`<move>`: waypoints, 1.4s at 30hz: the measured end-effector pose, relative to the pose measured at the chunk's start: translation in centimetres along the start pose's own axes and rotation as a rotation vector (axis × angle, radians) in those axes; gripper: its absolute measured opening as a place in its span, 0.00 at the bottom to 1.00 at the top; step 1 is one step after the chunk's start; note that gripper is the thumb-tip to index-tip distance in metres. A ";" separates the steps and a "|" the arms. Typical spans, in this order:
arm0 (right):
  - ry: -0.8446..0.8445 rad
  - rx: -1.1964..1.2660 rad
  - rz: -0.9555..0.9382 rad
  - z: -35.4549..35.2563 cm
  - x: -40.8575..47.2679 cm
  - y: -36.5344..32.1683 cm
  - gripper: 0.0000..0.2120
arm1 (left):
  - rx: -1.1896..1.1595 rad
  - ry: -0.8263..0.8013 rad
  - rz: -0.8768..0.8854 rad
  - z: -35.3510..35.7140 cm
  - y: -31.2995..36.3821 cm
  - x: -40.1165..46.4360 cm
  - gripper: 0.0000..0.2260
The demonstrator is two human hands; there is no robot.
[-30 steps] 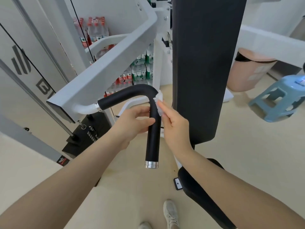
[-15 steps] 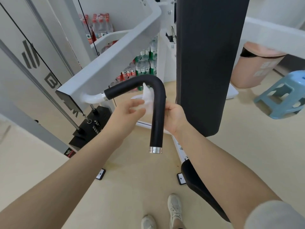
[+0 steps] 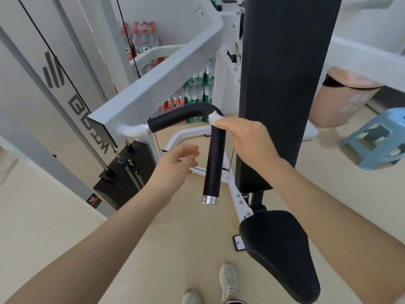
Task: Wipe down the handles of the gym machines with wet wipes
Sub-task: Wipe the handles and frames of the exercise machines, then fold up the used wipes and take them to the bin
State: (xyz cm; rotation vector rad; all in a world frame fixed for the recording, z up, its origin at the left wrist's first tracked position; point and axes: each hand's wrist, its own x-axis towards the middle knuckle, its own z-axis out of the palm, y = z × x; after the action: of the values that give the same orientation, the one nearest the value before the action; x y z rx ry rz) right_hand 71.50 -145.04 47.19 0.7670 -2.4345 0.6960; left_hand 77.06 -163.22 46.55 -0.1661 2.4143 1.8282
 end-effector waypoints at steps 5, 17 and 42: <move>-0.508 -0.400 -0.400 -0.7 3.4 -1.6 0.12 | 0.009 0.065 0.022 -0.5 0.3 0.0 0.13; 0.034 0.424 0.703 -1.2 -3.0 -1.3 0.16 | 0.049 -0.073 -0.002 0.6 -0.7 -1.2 0.10; -0.076 1.236 0.829 -12.8 -13.4 5.6 0.14 | 0.310 -0.181 0.432 17.2 7.3 -5.4 0.16</move>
State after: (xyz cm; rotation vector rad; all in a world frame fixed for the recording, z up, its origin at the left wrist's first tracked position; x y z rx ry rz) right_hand 81.40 -128.45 47.20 0.0563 -2.1118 2.6013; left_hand 81.67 -144.62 49.67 0.5613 2.7043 1.4840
